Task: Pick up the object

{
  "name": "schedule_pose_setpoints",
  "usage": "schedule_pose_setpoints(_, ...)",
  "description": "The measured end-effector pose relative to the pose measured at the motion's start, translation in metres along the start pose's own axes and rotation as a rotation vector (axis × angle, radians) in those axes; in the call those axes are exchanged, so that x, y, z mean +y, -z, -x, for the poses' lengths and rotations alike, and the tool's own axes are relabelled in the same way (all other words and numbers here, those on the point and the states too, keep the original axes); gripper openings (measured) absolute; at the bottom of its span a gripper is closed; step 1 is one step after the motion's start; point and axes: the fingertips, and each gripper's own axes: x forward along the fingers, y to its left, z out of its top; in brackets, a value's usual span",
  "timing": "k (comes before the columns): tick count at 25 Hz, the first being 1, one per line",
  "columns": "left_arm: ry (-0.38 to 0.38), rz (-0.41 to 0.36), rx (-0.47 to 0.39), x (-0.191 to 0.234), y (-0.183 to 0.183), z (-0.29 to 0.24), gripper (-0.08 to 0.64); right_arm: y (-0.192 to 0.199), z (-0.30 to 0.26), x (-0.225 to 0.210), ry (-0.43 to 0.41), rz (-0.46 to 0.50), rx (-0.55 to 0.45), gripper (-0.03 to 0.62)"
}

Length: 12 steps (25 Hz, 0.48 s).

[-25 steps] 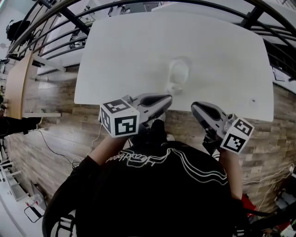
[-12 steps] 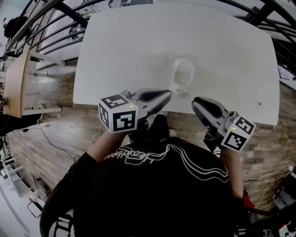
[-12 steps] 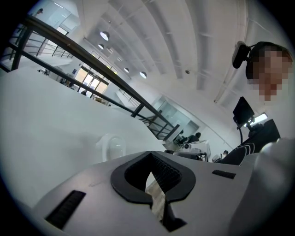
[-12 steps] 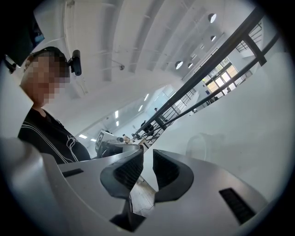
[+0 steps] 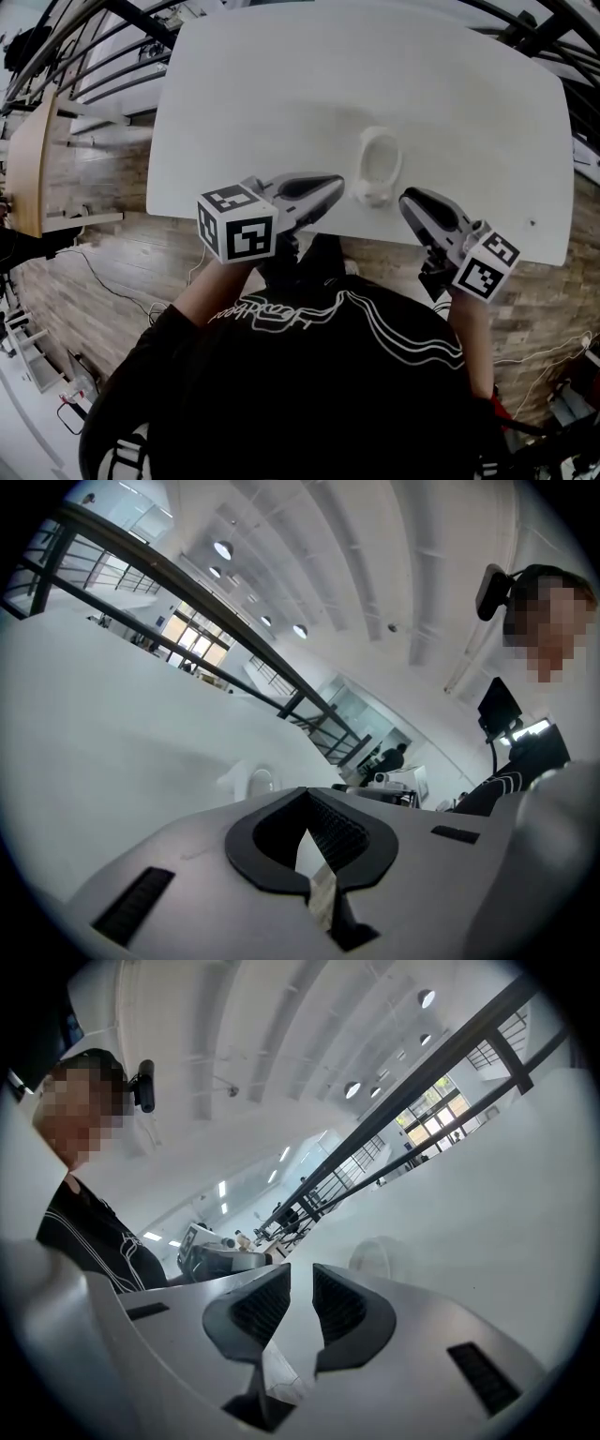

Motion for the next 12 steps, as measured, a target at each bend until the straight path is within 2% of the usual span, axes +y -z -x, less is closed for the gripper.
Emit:
schedule_pose_setpoints(1,0.003,0.005,0.000,0.002,-0.001,-0.001,0.006,0.000,-0.002,-0.005,0.012,-0.005,0.005,0.030)
schedule_pose_setpoints(5,0.016,0.024,0.004,0.014,-0.014,-0.006,0.006,-0.003,-0.016,-0.027,0.068,-0.016,0.037,0.114)
schedule_pose_setpoints(12,0.034,0.042,0.014,0.027,-0.021,-0.020,0.006,0.006,-0.026,-0.066,0.160,-0.071,0.105,0.170)
